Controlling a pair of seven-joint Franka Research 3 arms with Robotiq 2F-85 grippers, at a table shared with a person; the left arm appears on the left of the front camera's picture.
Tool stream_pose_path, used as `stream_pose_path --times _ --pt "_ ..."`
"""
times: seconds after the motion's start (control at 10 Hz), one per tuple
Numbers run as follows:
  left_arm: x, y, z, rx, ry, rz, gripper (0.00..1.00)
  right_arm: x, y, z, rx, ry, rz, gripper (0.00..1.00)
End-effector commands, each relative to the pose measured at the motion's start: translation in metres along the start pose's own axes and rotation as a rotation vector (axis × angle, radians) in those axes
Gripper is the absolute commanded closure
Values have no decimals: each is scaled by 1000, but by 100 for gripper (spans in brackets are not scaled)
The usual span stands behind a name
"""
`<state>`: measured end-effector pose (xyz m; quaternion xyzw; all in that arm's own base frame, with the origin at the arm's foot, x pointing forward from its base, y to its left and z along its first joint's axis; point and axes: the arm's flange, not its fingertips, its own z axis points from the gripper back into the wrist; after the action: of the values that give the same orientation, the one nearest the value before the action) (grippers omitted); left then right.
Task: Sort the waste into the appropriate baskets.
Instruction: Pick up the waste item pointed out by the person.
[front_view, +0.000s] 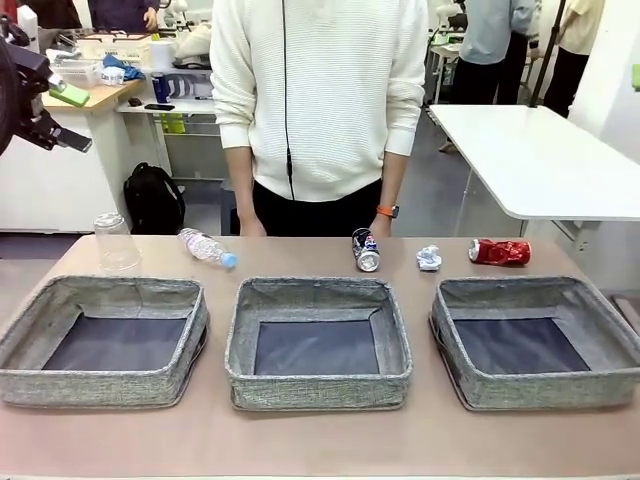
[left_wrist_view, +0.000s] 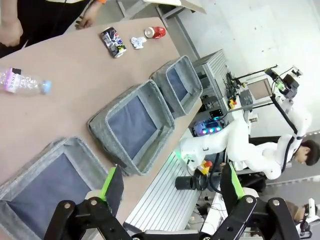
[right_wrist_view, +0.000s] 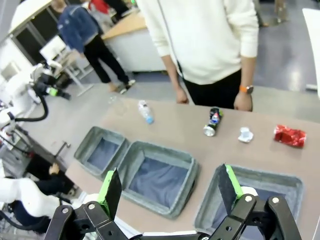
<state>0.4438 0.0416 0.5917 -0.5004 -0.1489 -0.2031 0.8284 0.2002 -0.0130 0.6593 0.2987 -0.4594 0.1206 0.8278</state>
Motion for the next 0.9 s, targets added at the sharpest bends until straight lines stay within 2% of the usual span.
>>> stream_pose_path --times 0.0,0.1,0.2,0.3,0.4,0.5,0.6,0.8 --pt "-6 -5 5 -16 -8 -29 0 0 1 0 0 1 3 0" --pt "-6 -5 5 -16 -8 -29 0 0 -13 -27 34 199 -131 0" --pt "-6 -5 5 -16 -8 -29 0 1 -31 -42 35 324 -368 0" --pt "-6 -5 5 -16 -8 -29 0 -1 -44 -48 128 367 -474 0" --pt "-6 -5 5 -16 -8 -29 0 -1 -51 -52 99 390 -520 0" --pt "-6 -5 5 -16 -8 -29 0 3 -54 -55 -27 234 -522 0" --pt "-6 -5 5 -16 -8 -29 0 -21 -48 -62 119 349 -401 0" --pt "-4 -5 5 2 2 -3 0 -21 -48 -62 119 349 -401 0"
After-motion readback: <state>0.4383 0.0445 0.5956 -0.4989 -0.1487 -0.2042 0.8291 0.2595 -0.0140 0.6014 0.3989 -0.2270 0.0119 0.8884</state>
